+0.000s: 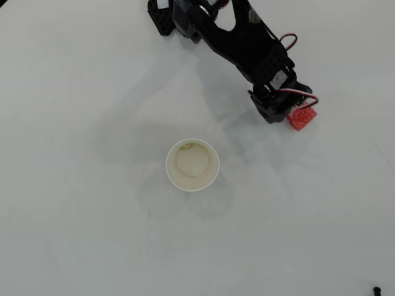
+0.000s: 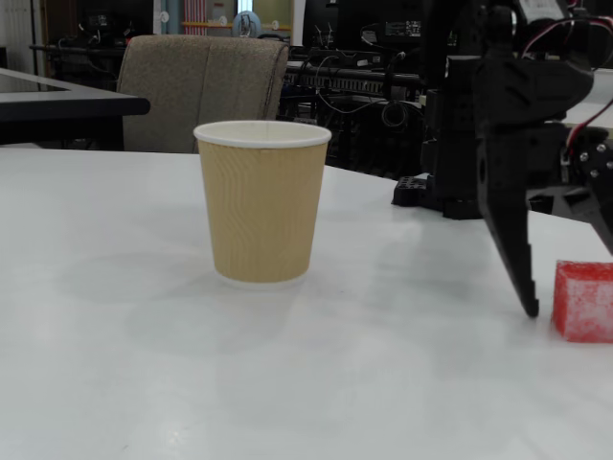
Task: Grasp a red cube and put it in the cup.
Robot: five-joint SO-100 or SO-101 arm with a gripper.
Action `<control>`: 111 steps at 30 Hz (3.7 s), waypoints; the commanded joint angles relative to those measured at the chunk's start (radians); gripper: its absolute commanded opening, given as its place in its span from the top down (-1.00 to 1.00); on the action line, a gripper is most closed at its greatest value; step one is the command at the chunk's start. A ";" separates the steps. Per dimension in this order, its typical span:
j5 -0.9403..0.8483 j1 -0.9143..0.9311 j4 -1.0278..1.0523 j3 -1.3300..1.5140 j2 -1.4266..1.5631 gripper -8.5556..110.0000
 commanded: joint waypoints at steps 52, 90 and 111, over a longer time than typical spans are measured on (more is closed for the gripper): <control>0.044 0.114 0.115 -0.034 0.190 0.75; 0.046 0.176 0.100 0.055 0.598 0.75; 0.046 0.239 -0.101 0.000 0.638 0.76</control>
